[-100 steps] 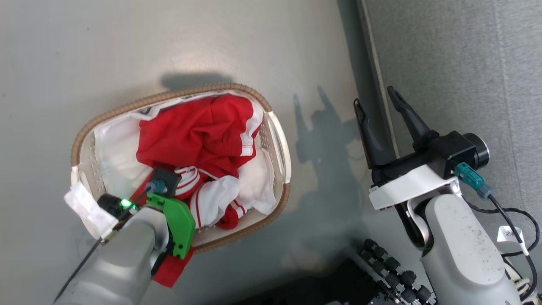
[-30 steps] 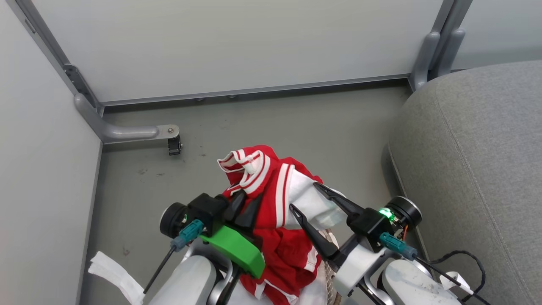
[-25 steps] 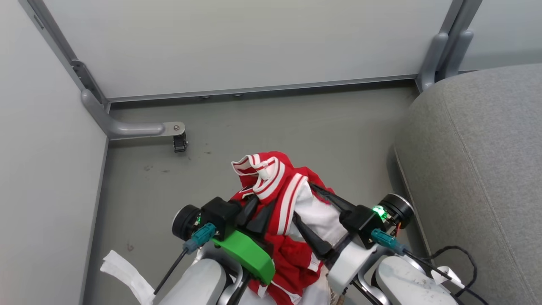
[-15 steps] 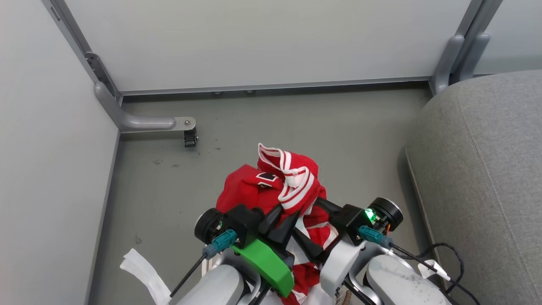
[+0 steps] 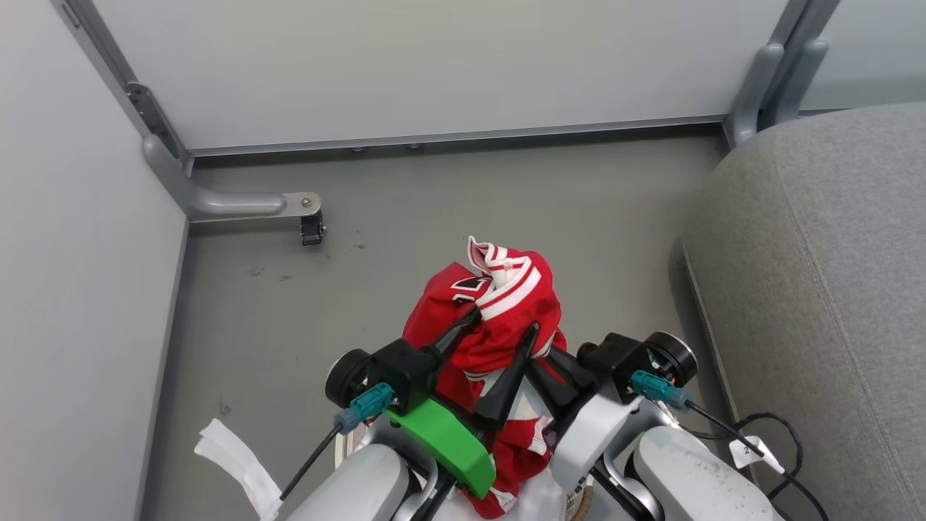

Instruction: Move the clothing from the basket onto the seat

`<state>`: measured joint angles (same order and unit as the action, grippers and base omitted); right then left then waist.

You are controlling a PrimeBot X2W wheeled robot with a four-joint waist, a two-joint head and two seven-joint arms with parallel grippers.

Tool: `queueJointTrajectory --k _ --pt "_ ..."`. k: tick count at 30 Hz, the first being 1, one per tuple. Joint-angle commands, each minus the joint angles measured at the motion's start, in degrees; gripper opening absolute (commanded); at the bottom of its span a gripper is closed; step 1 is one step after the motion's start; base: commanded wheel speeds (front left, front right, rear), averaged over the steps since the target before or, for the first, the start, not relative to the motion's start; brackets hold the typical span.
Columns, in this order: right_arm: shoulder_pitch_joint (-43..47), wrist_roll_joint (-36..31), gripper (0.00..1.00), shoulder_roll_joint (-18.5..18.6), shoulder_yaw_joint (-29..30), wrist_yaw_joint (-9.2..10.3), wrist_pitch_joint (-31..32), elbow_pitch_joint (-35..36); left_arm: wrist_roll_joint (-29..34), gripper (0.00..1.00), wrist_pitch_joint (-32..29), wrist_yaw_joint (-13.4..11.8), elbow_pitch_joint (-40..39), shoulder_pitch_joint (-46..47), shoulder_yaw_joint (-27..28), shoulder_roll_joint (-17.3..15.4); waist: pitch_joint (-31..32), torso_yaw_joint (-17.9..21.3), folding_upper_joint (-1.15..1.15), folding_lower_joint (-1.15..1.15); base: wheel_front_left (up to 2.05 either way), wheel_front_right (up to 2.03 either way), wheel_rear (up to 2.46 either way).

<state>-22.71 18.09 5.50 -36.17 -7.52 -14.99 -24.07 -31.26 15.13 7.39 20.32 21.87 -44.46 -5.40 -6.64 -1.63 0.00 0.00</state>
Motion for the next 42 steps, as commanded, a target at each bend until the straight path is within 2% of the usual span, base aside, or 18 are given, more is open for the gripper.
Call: queueJointTrajectory --k 1,5,17,23,29,34,42 --pt "1.0 -0.2 0.00 0.3 0.6 0.06 -0.3 0.7 0.7 1.00 0.0 0.2 0.1 -0.1 0.4 -0.5 -0.5 1.8 0.00 0.00 0.00 0.00 0.00" --pt "2.0 -0.5 0.00 0.2 1.9 0.06 -0.3 2.2 1.4 1.00 0.0 0.2 0.4 -0.7 1.8 -0.9 -1.4 6.0 0.00 0.00 0.00 0.00 0.00" --pt "5.7 -1.3 0.00 -0.3 6.4 0.06 -0.3 5.3 2.5 1.00 0.0 0.2 1.6 -0.5 3.3 -2.4 -3.7 22.1 0.00 0.00 0.00 0.00 0.00" --pt "7.0 -1.5 0.00 -0.5 8.3 0.06 -0.3 6.3 2.3 1.00 0.0 0.2 1.9 -0.9 3.0 -2.4 -4.0 27.8 0.00 0.00 0.00 0.00 0.00" --pt "7.5 -2.1 0.00 0.0 10.3 0.06 -0.3 7.3 2.4 1.00 0.0 0.2 2.2 -0.7 2.9 -2.8 -5.0 31.0 0.00 0.00 0.00 0.00 0.00" --pt "4.6 -3.0 0.00 1.5 12.8 0.06 -0.3 8.2 2.9 1.00 0.0 0.2 2.1 0.4 2.3 -3.7 -7.2 32.0 0.00 0.00 0.00 0.00 0.00" --pt "-7.0 -5.6 0.00 8.8 18.9 0.06 -0.3 8.5 3.3 1.00 0.0 0.2 1.8 3.0 0.4 -5.7 -13.0 31.0 0.00 0.00 0.00 0.00 0.00"
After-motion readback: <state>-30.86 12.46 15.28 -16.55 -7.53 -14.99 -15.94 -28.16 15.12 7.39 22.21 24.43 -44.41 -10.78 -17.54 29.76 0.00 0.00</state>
